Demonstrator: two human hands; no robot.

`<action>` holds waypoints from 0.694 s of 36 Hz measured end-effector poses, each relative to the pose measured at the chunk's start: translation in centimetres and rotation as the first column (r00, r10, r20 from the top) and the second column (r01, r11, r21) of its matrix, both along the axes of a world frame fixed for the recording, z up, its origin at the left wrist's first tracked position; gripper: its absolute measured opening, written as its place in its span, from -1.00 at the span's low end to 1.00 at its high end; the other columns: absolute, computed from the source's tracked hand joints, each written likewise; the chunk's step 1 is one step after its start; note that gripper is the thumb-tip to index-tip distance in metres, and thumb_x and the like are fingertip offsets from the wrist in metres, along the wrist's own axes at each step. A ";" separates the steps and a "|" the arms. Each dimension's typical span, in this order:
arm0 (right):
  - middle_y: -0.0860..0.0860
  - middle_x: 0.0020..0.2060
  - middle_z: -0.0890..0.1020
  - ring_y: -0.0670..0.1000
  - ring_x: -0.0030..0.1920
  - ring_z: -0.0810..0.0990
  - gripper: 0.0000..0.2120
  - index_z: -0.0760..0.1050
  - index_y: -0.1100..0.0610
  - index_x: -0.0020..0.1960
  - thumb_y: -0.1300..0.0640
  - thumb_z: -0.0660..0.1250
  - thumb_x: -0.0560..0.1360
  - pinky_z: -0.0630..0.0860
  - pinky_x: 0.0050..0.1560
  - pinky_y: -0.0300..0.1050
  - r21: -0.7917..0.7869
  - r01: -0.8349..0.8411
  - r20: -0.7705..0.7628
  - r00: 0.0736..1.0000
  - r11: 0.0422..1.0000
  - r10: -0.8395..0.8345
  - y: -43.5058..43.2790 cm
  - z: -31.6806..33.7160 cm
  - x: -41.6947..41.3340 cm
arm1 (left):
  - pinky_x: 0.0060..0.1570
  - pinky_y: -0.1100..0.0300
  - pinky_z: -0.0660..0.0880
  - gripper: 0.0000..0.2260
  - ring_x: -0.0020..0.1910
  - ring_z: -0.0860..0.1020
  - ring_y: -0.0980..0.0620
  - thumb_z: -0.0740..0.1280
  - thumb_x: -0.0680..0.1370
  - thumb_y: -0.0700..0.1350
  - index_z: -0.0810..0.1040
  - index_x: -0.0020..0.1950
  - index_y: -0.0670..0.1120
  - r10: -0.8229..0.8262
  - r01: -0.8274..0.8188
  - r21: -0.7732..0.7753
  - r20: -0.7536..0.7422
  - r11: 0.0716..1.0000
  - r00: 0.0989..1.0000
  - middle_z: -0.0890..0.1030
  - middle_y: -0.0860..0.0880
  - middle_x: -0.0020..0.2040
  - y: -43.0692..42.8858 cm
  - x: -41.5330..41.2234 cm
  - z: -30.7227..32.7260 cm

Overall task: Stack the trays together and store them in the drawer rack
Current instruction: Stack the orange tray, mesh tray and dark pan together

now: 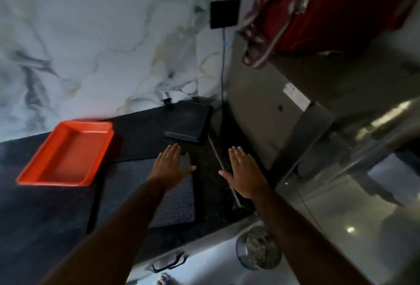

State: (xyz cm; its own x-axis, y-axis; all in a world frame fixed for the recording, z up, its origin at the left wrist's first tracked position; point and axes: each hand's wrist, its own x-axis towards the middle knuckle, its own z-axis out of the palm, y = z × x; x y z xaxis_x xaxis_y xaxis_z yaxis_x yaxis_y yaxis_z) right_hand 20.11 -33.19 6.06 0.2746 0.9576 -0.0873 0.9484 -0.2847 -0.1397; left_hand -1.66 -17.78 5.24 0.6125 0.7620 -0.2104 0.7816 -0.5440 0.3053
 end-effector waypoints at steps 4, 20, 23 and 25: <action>0.13 0.62 0.11 0.10 0.64 0.01 -0.16 0.02 0.21 0.62 -0.36 0.02 0.58 0.11 0.58 0.10 0.013 -0.159 0.022 0.987 0.987 0.158 4.3 -0.3 -4.1 | 0.59 -0.03 -0.08 -0.08 0.63 -0.11 -0.01 0.10 0.48 0.43 -0.03 0.62 -0.16 0.165 -0.165 0.009 -0.024 0.986 0.986 -0.05 -0.07 0.65 1.4 -7.7 -1.0; 0.29 0.25 0.60 0.24 0.27 0.59 -0.44 0.46 0.34 0.30 -0.02 0.46 0.48 0.52 0.20 -0.01 -0.329 0.201 -0.255 0.922 0.923 -0.292 8.4 -6.0 -13.8 | 0.26 -0.10 0.45 -0.62 0.28 0.48 -0.28 0.35 0.51 -0.10 0.44 0.26 -0.24 0.719 -0.739 -0.210 -0.177 0.640 0.673 0.44 -0.25 0.30 -0.7 -23.9 -6.5; 0.24 0.19 0.64 0.22 0.22 0.63 -0.60 0.55 0.27 0.23 0.07 0.46 0.49 0.58 0.16 -0.01 -0.386 0.178 -0.203 0.941 0.905 -0.271 7.7 -6.5 -14.3 | 0.22 -0.08 0.46 -0.70 0.23 0.52 -0.29 0.30 0.54 -0.17 0.46 0.24 -0.25 0.692 -0.709 -0.179 -0.157 0.682 0.705 0.49 -0.27 0.26 -1.7 -24.8 -7.6; 0.22 0.21 0.62 0.22 0.25 0.60 -0.68 0.51 0.24 0.25 0.19 0.39 0.52 0.57 0.22 0.01 -0.381 0.178 -0.154 0.955 0.908 -0.252 7.5 -6.7 -14.2 | 0.17 -0.08 0.46 -0.76 0.19 0.53 -0.28 0.26 0.55 -0.24 0.46 0.20 -0.24 0.705 -0.714 -0.154 -0.117 0.683 0.700 0.52 -0.27 0.22 -2.4 -25.2 -7.9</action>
State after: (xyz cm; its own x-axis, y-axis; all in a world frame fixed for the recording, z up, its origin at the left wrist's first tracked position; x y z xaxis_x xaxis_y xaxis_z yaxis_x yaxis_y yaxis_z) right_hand 5.91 -25.72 -0.67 0.4118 0.7706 -0.4864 0.8226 -0.5441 -0.1655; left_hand -26.89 -20.19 -2.64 -0.1095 0.9120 -0.3953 0.9265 0.2377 0.2917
